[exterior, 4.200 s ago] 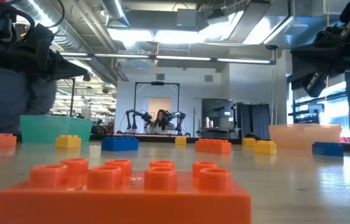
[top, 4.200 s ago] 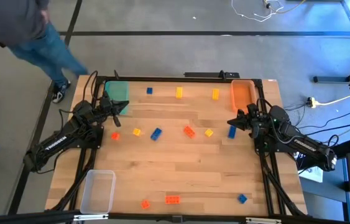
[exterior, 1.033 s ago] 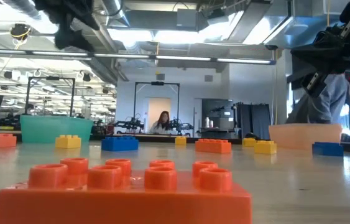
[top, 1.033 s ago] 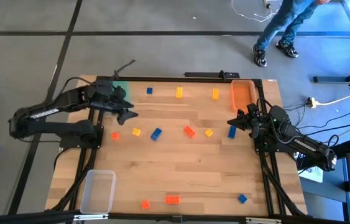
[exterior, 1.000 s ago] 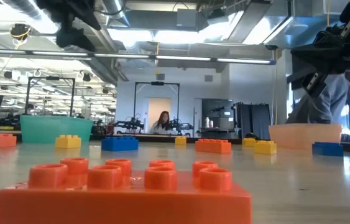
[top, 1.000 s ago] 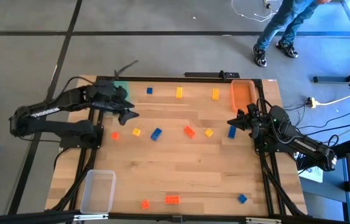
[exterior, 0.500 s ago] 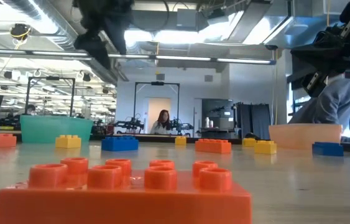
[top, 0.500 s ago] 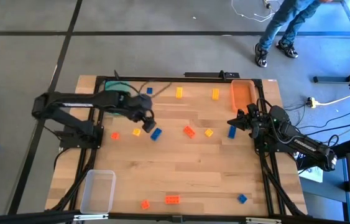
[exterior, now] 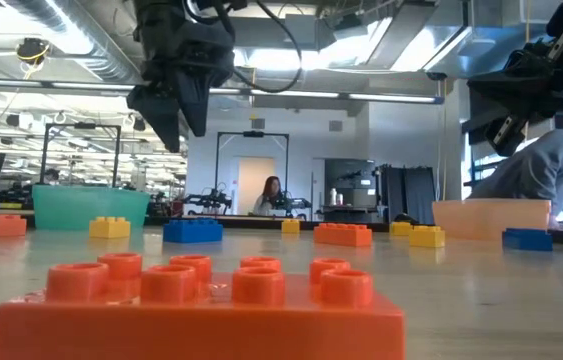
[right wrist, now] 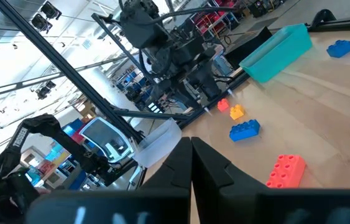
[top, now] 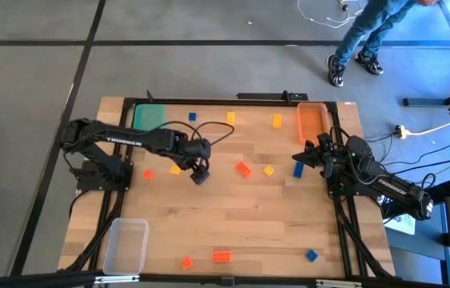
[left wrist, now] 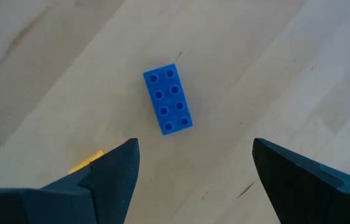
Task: Sort & place blocks by color
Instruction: Put the blue game piece into the blue bin
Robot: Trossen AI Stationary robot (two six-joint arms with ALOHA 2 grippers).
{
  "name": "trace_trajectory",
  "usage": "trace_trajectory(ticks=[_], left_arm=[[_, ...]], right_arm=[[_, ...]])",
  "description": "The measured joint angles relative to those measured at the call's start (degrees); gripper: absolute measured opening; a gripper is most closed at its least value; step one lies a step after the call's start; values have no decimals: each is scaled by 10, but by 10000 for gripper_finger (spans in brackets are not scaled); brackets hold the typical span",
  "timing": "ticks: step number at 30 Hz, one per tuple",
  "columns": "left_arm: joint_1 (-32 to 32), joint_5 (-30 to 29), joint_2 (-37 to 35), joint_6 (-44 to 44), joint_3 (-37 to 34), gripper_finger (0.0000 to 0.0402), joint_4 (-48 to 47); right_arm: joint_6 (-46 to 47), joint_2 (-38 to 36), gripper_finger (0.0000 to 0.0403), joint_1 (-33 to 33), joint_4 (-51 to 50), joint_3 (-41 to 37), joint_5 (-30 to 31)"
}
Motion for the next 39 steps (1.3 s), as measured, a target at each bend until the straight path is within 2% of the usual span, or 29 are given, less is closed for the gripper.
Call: trace_trajectory(ticks=[4, 21, 24, 28, 35, 39], left_arm=[[-7, -24, 0, 9, 0, 302, 0], [-37, -11, 0, -8, 0, 302, 0], [-37, -10, 0, -14, 0, 302, 0], [-35, -22, 6, -37, 0, 302, 2], [-35, -56, 34, -51, -1, 302, 19], [-35, -57, 62, -57, -1, 302, 37]], right_arm=[[0, 0, 0, 0, 0, 0, 0], [-4, 0, 1, 0, 0, 0, 0], [-69, 0, 3, 0, 0, 0, 21], [-178, 0, 9, 0, 1, 0, -11], [-234, 4, 7, 0, -12, 47, -11], [-273, 12, 6, 1, -79, 102, -9]])
